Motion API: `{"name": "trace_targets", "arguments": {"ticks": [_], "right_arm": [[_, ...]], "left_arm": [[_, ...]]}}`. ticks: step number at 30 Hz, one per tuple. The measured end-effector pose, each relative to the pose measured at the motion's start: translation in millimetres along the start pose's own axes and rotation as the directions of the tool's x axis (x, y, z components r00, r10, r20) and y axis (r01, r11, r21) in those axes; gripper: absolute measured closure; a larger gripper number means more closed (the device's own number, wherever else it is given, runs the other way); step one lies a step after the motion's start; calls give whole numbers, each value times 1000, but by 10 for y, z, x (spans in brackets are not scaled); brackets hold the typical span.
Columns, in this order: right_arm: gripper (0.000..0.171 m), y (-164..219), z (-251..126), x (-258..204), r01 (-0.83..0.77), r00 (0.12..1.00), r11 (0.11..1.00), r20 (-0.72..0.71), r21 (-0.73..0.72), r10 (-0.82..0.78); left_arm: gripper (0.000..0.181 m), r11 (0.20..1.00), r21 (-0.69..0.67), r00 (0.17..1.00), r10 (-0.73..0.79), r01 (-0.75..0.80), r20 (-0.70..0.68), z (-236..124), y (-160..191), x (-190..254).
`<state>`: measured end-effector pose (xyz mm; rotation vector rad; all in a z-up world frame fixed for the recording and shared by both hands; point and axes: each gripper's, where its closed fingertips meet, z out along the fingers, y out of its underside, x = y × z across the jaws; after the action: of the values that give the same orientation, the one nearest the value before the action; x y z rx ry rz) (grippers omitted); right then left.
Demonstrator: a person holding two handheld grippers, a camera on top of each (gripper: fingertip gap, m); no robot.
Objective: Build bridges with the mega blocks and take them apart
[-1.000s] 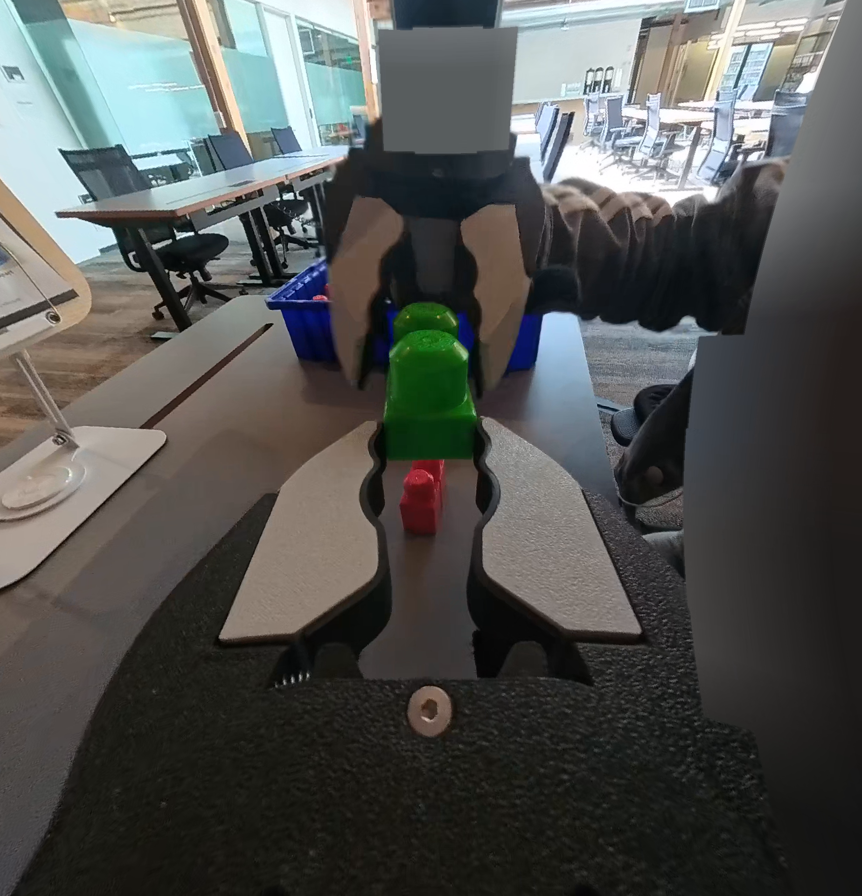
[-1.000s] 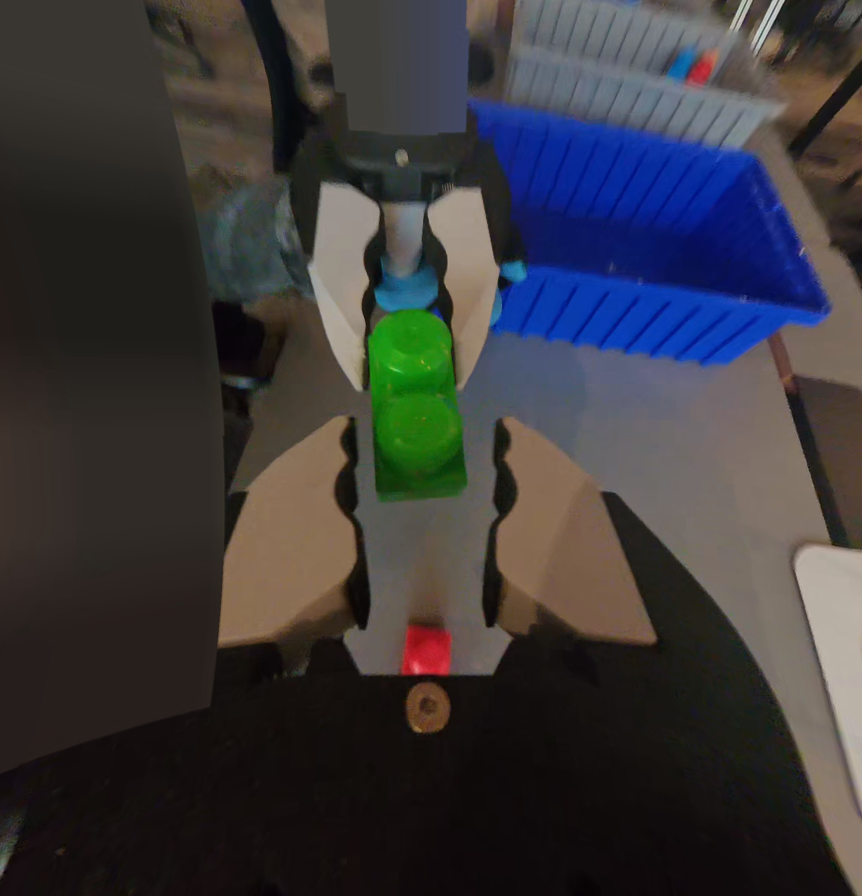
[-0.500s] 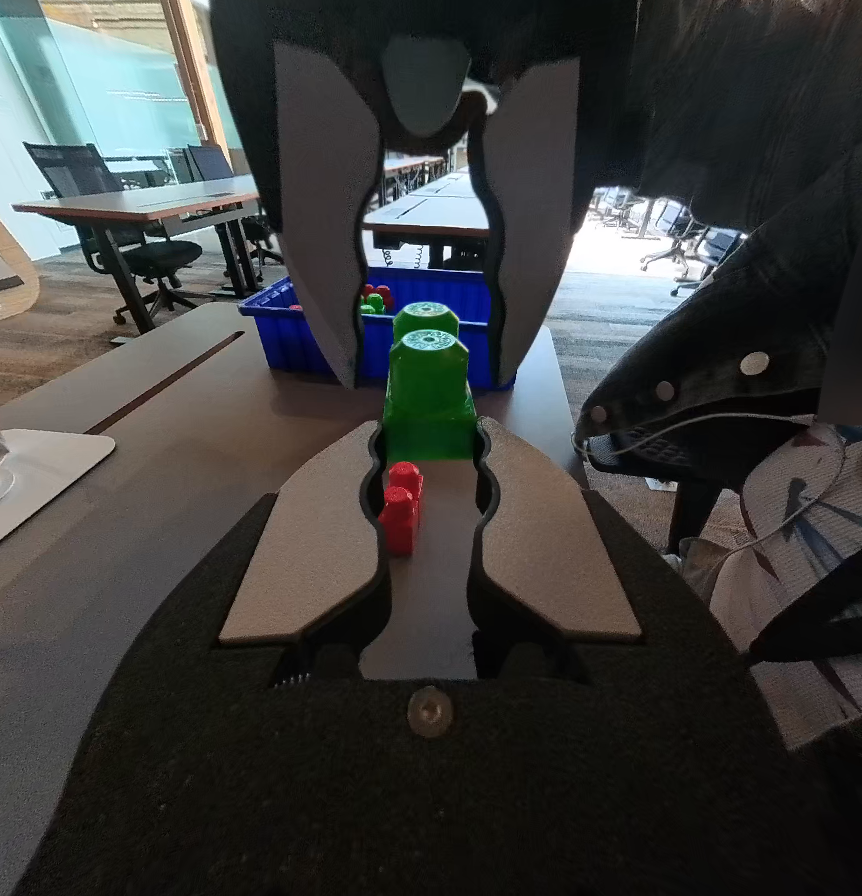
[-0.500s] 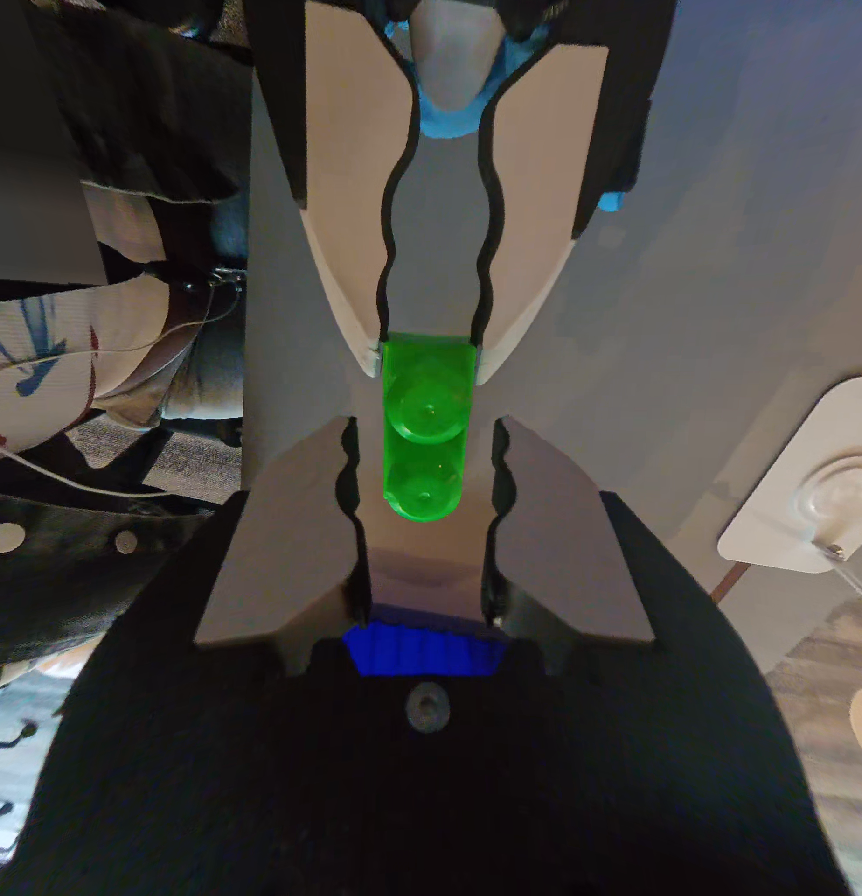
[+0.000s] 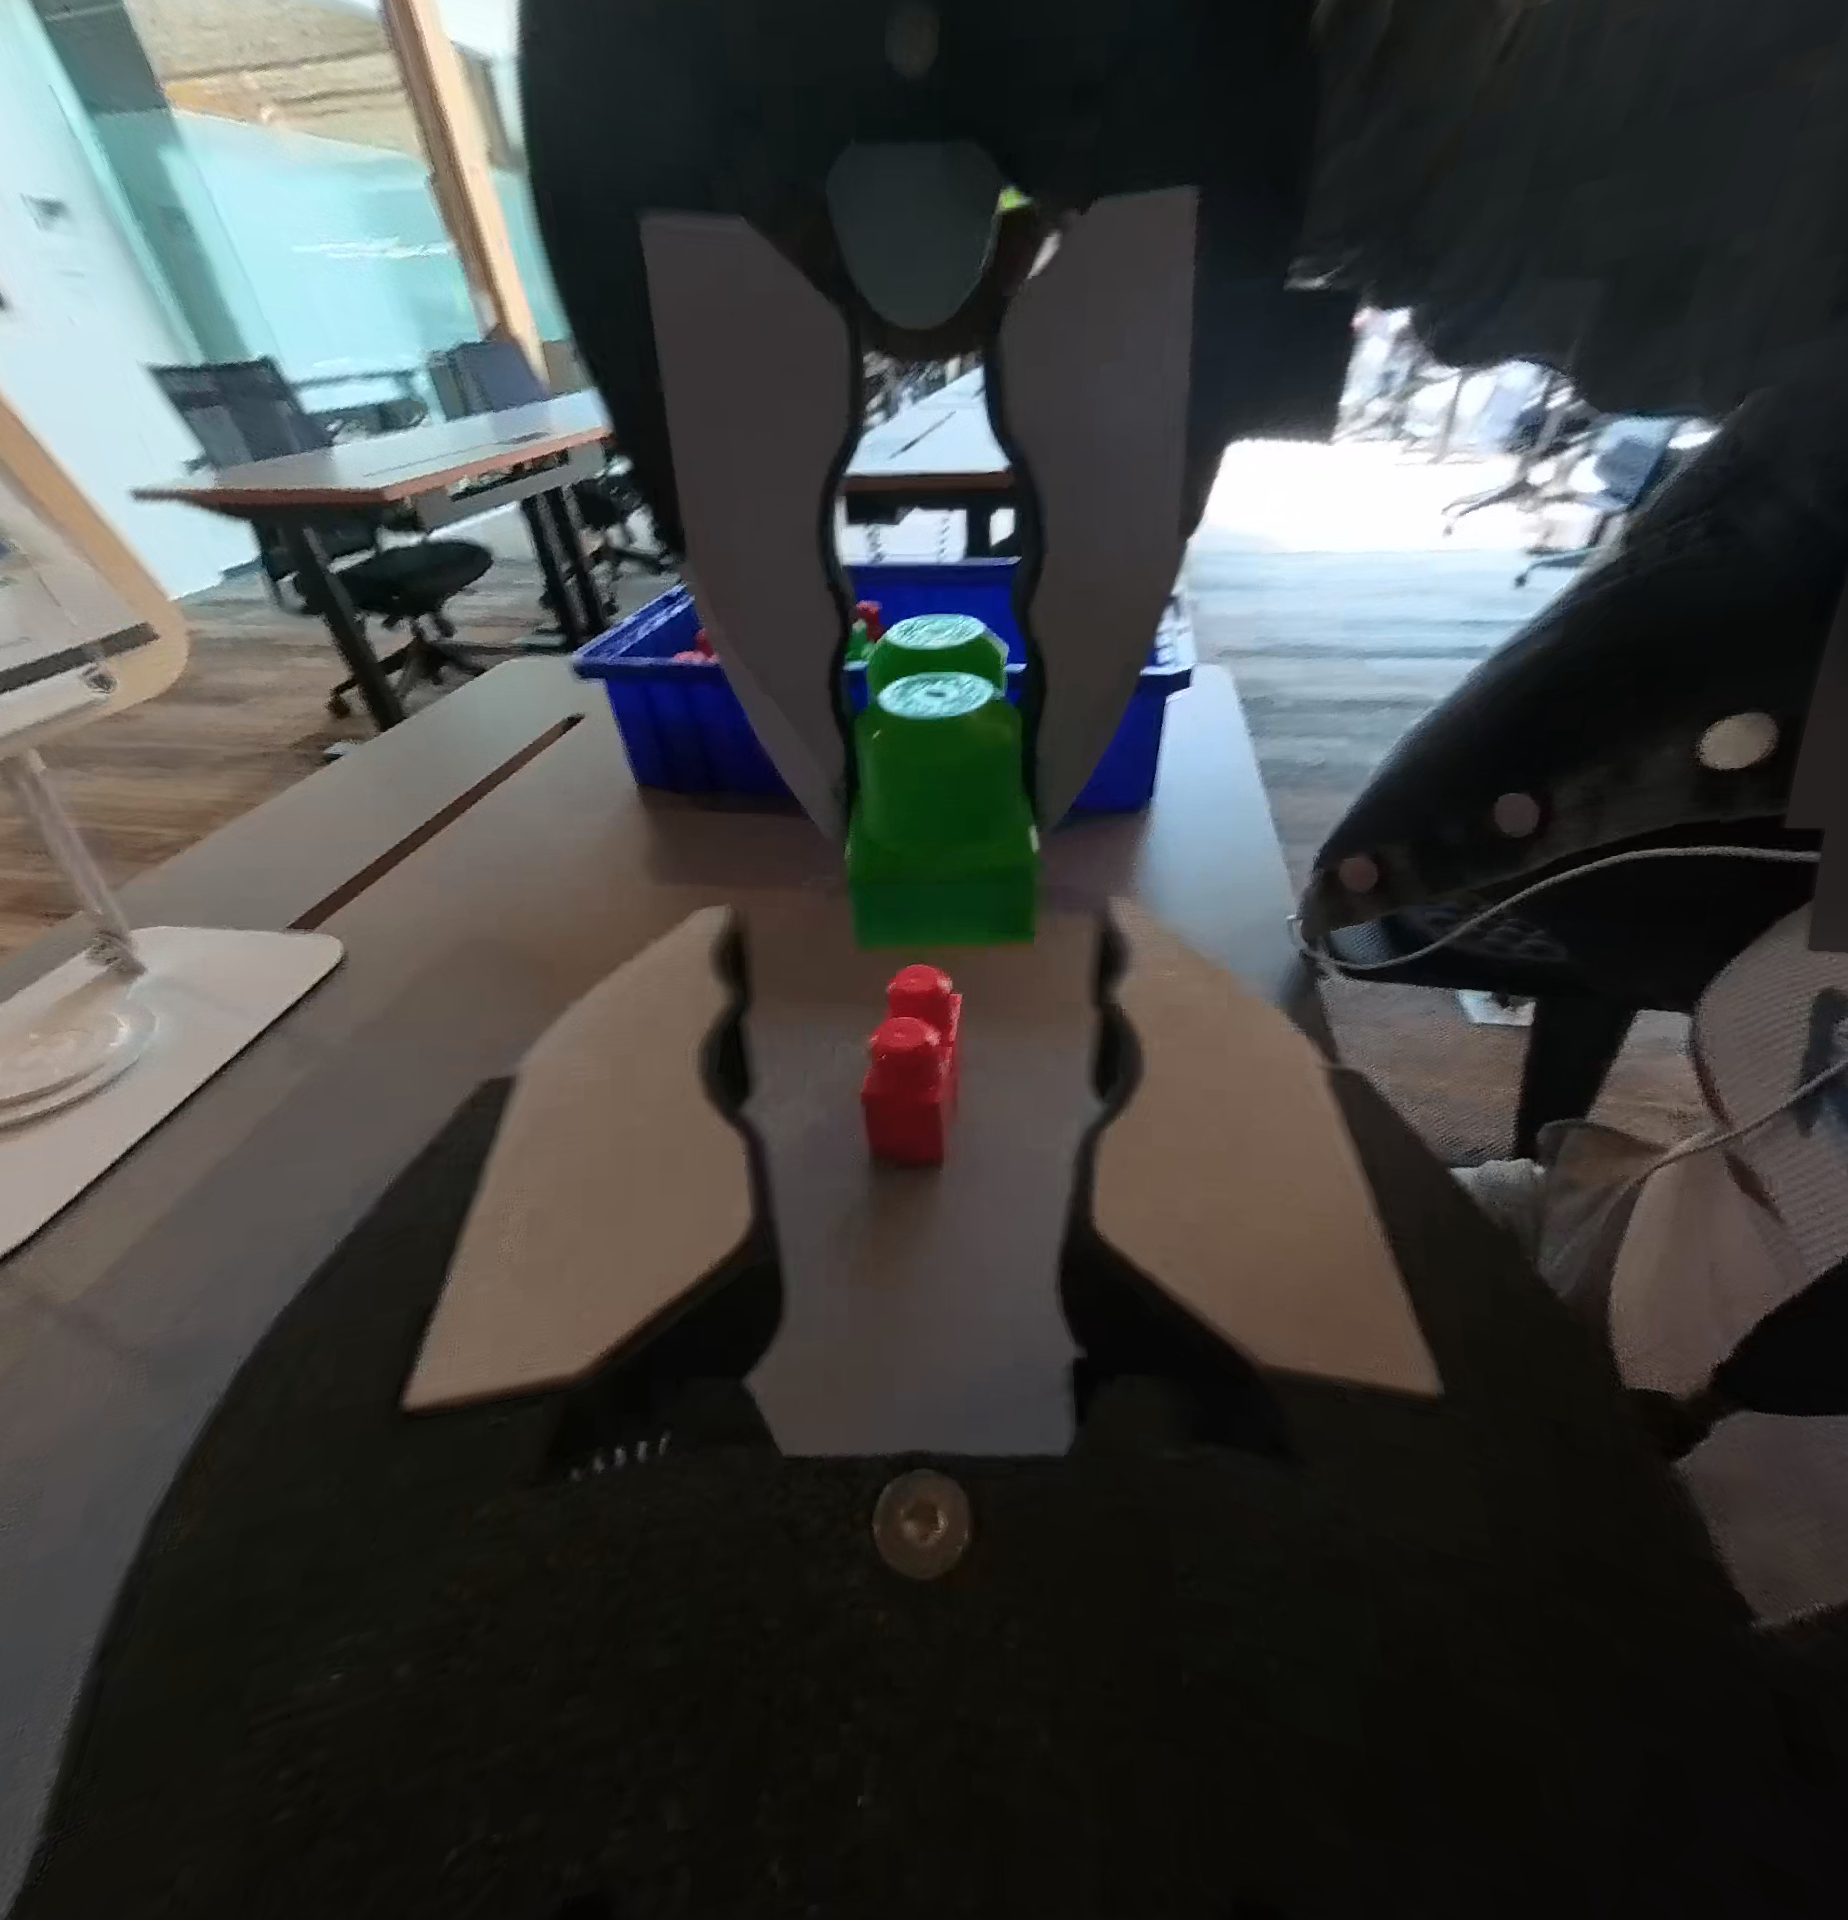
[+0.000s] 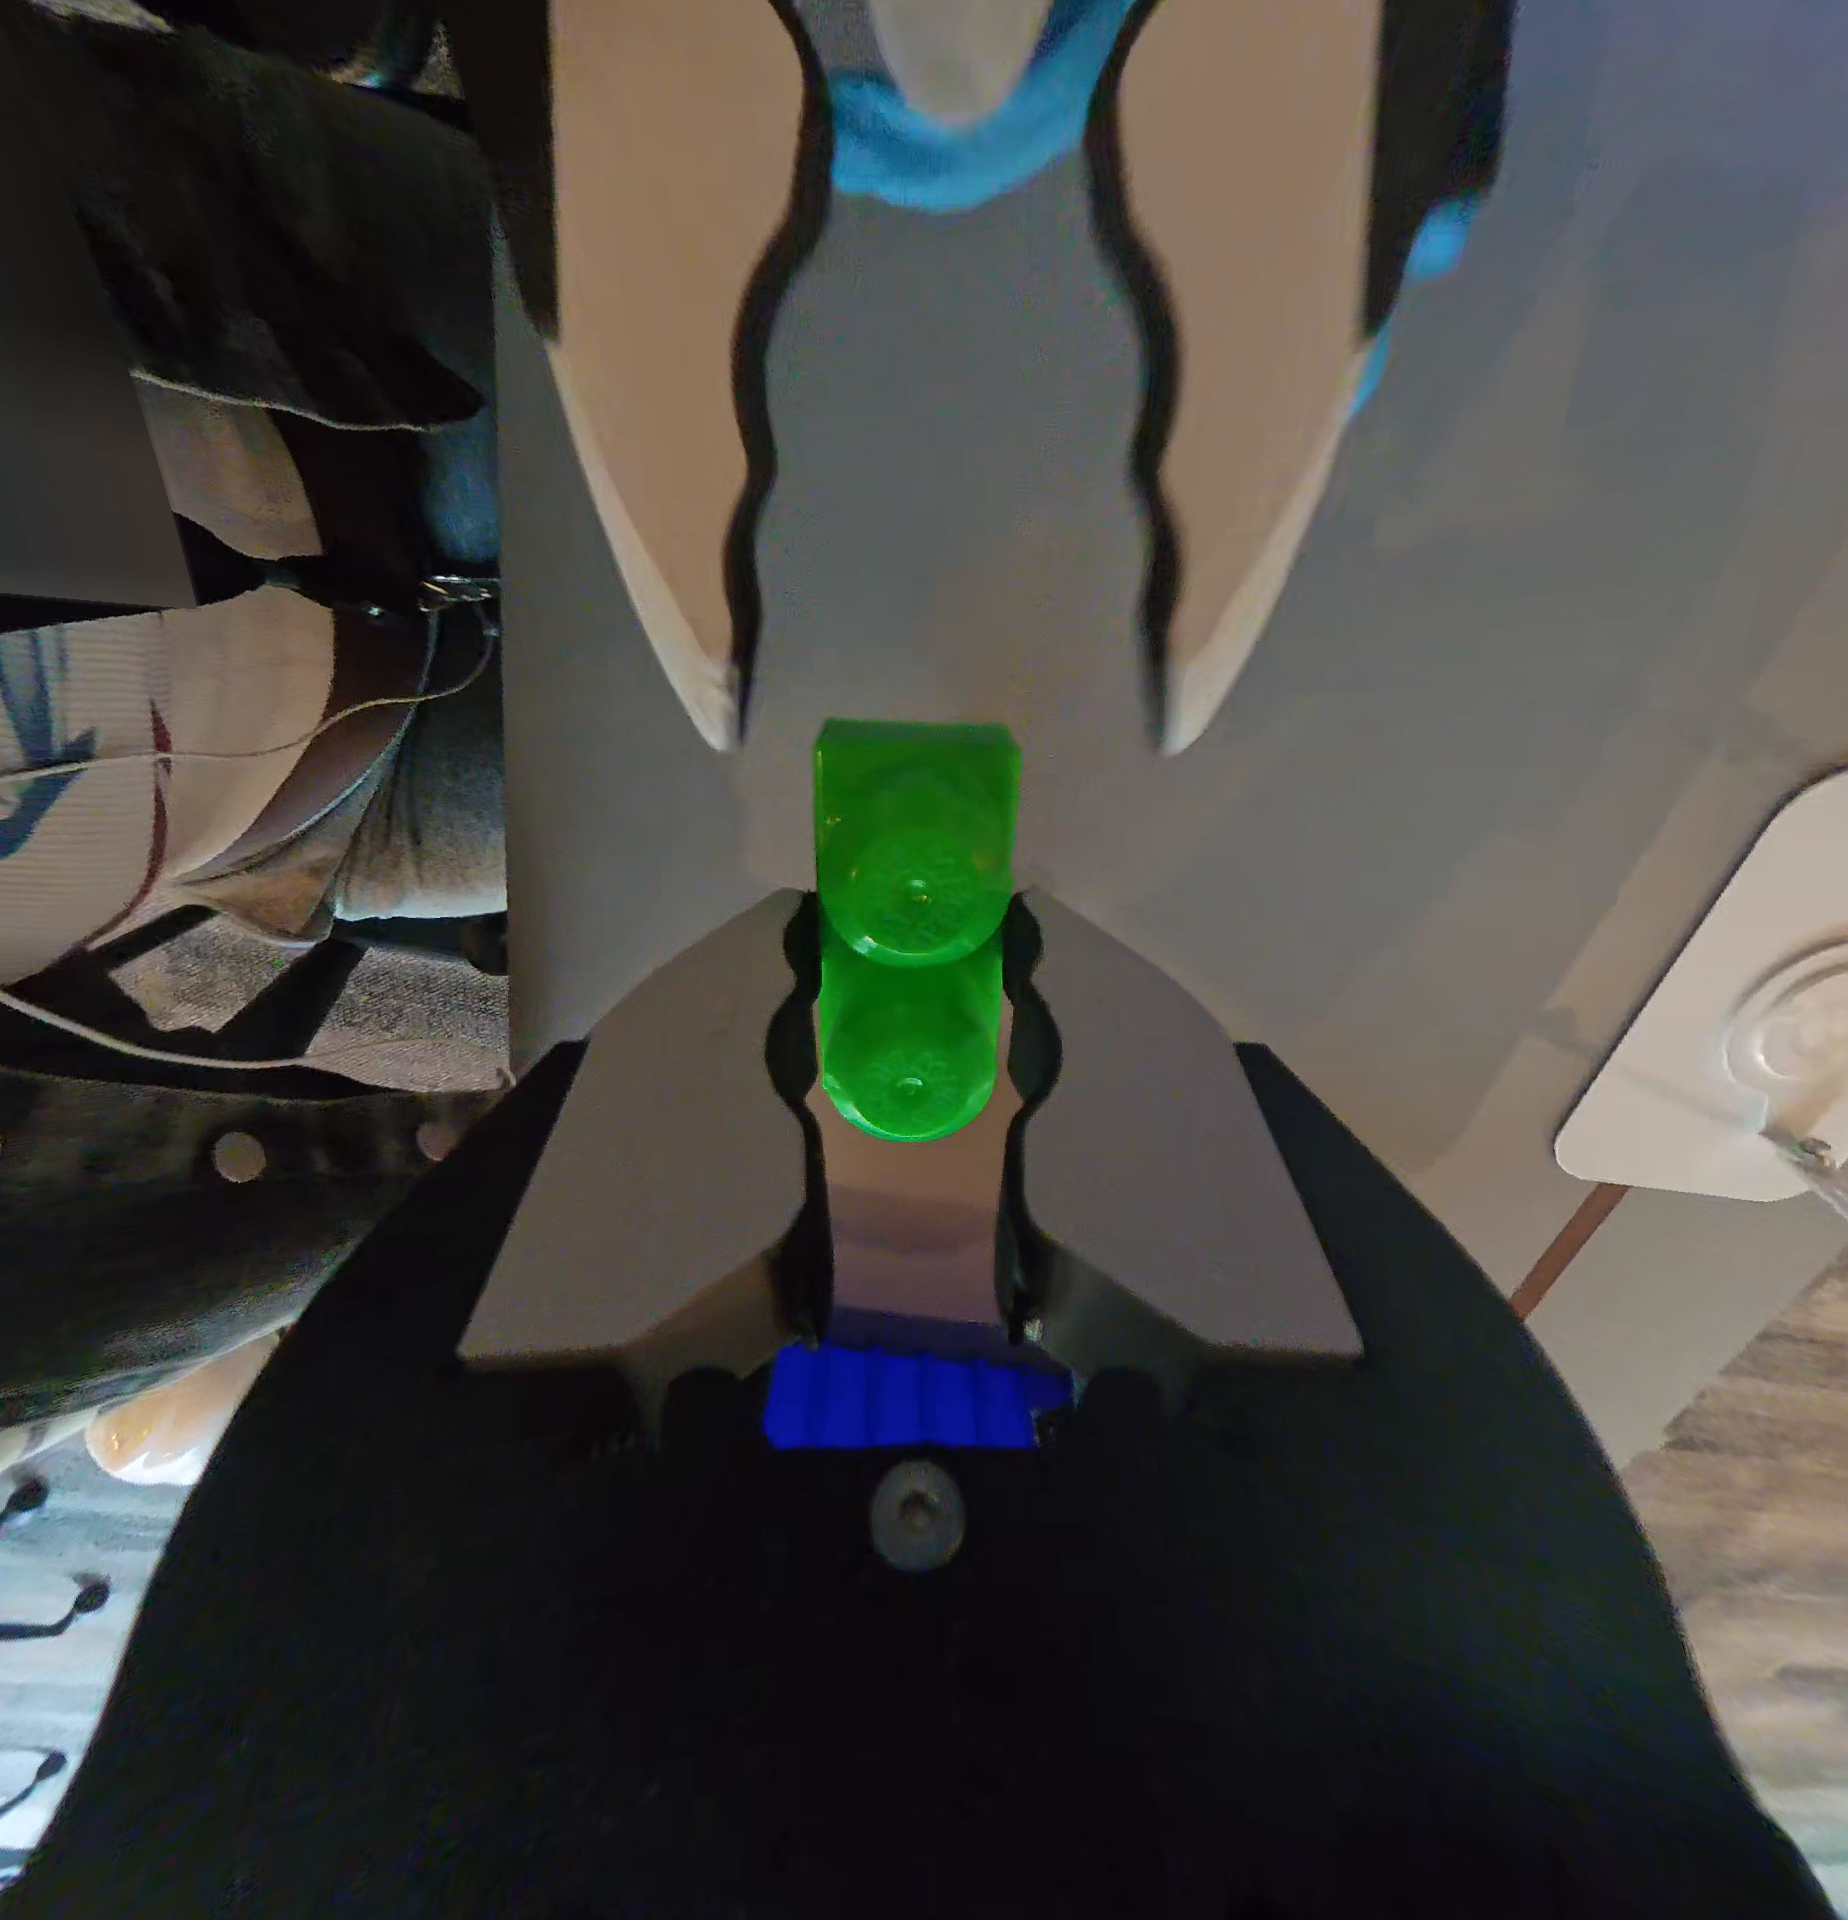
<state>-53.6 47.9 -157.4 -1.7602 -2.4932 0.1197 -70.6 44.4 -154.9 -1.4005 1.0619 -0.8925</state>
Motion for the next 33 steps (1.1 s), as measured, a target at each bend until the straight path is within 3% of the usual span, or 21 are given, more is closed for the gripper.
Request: {"name": "trace_targets", "arguments": {"ticks": [1, 3, 6, 15, 21, 29, 33], "right_arm": [[138, 39, 1, 11, -11, 1000, 1000, -10, 0, 11], [138, 137, 22, 23, -36, 999, 999, -30, 2, 36], [138, 342, 134, 10, -66, 996, 998, -55, -5, 65], [139, 883, 687, 36, -115, 990, 992, -87, -44, 111], [138, 996, 987, 58, -127, 990, 990, -63, -61, 123], [138, 1051, 1107, 84, -125, 991, 989, -49, -80, 121], [138, 1075, 1163, 104, -128, 991, 988, -41, -87, 125]], "left_arm": [[128, 999, -35, 999, -13, 14, 36, -33, 35, -65], [118, 995, -86, 996, -45, 52, 82, -147, 82, -162], [102, 996, -55, 985, -65, 75, 157, -372, 22, -312], [108, 998, 1, 959, -66, 69, 275, -860, -118, -491], [107, 995, -86, 974, -30, 50, 223, -802, 48, -431], [115, 941, -333, 992, -16, 58, 127, -643, 539, -326], [110, 924, -376, 996, -42, 71, 84, -554, 681, -283]]}}
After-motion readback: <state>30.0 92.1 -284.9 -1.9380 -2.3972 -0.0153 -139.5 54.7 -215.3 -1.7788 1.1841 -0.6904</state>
